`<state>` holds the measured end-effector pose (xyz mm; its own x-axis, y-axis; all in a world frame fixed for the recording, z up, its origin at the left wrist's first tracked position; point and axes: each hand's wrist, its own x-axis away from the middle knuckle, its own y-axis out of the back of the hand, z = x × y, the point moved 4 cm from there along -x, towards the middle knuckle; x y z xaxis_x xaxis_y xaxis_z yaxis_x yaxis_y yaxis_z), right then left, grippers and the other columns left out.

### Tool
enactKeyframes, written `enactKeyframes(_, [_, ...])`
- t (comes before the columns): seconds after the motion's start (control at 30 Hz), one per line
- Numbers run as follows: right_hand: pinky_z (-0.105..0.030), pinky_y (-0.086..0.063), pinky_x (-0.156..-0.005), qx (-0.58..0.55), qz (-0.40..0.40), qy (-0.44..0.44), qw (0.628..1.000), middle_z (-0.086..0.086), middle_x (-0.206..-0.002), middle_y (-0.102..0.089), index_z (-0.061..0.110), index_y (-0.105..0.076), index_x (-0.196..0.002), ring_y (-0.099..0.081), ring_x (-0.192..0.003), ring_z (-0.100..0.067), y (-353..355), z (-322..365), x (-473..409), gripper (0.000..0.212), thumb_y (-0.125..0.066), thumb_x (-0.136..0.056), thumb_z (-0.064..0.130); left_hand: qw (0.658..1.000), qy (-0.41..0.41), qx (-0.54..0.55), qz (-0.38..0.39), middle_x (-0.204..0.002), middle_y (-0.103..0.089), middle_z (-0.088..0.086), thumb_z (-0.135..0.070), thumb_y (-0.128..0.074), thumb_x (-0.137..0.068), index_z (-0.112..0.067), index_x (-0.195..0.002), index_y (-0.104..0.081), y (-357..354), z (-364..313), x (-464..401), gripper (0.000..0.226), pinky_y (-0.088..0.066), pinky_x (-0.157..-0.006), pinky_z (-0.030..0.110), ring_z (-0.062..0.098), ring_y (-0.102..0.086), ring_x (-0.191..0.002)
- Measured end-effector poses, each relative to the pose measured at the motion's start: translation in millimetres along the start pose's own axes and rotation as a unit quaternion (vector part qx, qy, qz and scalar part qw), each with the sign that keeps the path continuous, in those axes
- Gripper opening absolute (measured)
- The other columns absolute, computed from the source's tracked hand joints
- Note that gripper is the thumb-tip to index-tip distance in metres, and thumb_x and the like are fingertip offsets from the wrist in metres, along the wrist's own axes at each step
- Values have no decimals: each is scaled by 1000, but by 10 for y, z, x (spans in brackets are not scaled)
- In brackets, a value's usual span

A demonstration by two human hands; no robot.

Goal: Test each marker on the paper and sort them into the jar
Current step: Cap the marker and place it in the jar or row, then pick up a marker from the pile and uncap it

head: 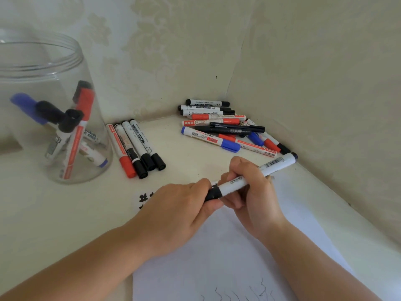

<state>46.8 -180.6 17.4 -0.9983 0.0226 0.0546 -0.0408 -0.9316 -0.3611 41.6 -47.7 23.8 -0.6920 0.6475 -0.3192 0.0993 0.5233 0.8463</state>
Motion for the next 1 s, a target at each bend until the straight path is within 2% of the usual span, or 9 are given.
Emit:
enactKeyframes(0.23, [-28,-18,-42,12,-18,12,1000,3,-37,-33,14,-39,-50,-21,-38,-13,-21,7,4,29,-49,-78,16,1000,18,18,-16,-55,-33,-12,-62,-8,-78,-22,-82,-35,-55,24,25,49,-26,-44,22,12,-35,-48])
enactKeyframes(0.33, [-27,-19,-43,80,-11,-13,997,-2,-46,-33,14,-52,-59,-25,-41,-15,31,36,-52,35,-63,-78,41,998,32,37,-37,-57,-38,-14,-58,-15,-82,-23,-102,-46,-3,63,-17,50,-26,-48,27,15,-41,-57])
enactKeyframes(0.43, [-20,-26,-44,199,3,-51,979,-1,-49,-46,14,-58,-83,-31,-43,-11,109,131,-99,50,-66,-70,62,995,55,6,-84,-49,-37,-15,-45,-26,-94,-37,-129,-34,135,152,-50,36,-30,-47,30,15,-47,-53])
enactKeyframes(0.53, [-14,-33,-50,508,23,-46,860,9,-66,-59,29,-58,-92,-45,-51,-1,204,197,-91,34,-70,-71,53,981,114,-67,-140,-38,-31,-11,-32,-36,-95,-38,-126,-44,372,423,-5,33,-22,-34,23,6,-34,-32])
enactKeyframes(0.63, [-18,-40,-80,697,126,-7,706,16,-103,-53,42,-54,-110,-48,-94,-1,165,142,-24,49,-72,-67,58,958,189,-130,-173,-38,-34,-9,-24,-51,-89,-27,-112,-63,511,674,37,26,-21,-38,18,13,-32,-31])
enactKeyframes(0.7, [-23,-31,-97,721,158,4,674,15,-122,-43,41,-46,-126,-37,-113,-5,98,95,12,69,-69,-65,64,947,220,-176,-154,-47,-52,1,-29,-50,-89,-25,-112,-63,497,767,32,26,-28,-40,21,21,-42,-40])
enactKeyframes(0.8, [-23,-23,-97,748,148,6,647,14,-128,-36,39,-39,-134,-31,-118,-7,96,83,18,79,-65,-65,69,935,244,-219,-133,-67,-66,3,-45,-44,-89,-28,-119,-55,463,828,50,36,-30,-42,23,26,-60,-59])
enactKeyframes(0.93, [-26,-28,-86,772,145,-1,619,12,-107,-44,40,-45,-115,-38,-102,-9,153,137,-30,64,-65,-63,71,924,255,-260,-115,-70,-65,-2,-65,-31,-83,-33,-121,-51,436,797,39,53,-26,-39,21,20,-62,-63])
enactKeyframes(1.0, [-27,-32,-84,753,145,-22,641,10,-103,-47,39,-47,-105,-42,-98,-11,184,183,-147,52,-67,-65,66,926,258,-256,-106,-69,-66,-2,-66,-26,-83,-34,-118,-54,432,761,36,54,-31,-40,20,19,-62,-63])
